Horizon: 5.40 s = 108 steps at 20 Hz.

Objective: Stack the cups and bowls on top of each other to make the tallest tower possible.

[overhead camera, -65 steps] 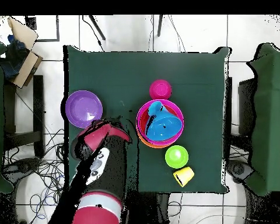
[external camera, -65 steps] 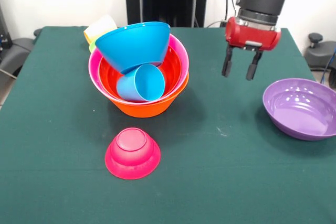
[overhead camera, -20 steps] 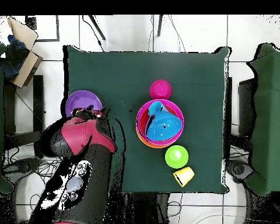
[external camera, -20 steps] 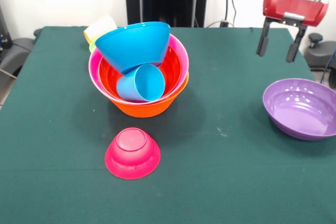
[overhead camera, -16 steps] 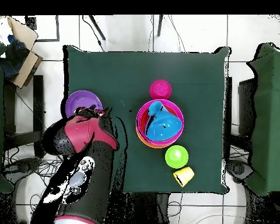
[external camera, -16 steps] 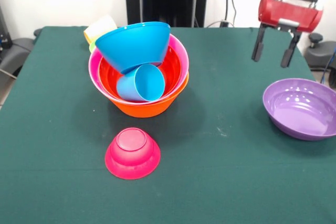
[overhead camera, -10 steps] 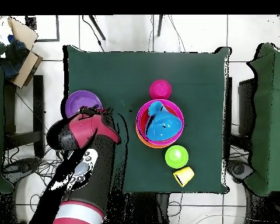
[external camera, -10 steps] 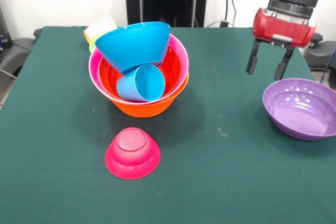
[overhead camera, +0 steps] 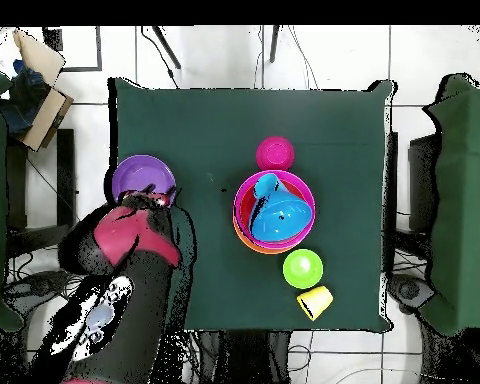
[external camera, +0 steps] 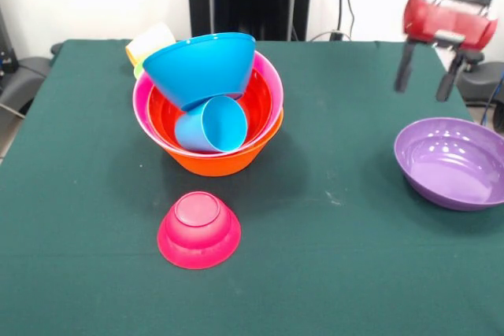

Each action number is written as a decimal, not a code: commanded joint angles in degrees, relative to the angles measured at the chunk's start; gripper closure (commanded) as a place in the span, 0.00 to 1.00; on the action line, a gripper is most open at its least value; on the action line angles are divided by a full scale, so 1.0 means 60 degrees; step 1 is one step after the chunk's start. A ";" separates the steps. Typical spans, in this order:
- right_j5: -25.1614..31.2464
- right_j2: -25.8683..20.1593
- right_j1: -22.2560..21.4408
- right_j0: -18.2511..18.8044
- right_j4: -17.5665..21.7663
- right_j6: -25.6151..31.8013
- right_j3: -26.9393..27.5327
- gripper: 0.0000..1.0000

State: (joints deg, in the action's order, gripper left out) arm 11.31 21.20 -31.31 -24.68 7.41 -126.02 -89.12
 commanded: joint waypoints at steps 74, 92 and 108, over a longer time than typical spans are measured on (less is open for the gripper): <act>-0.1020 -0.2052 -0.0191 0.0357 0.0553 -0.0734 -0.2301 0.00; -0.2092 -0.5002 -0.1138 0.3560 0.2387 -0.0001 -0.3532 0.00; -0.2827 -0.3337 0.0798 0.1744 0.1965 -0.0794 -0.2934 0.00</act>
State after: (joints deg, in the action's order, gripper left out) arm -1.06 2.59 -32.47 -11.56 17.24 -126.02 -107.11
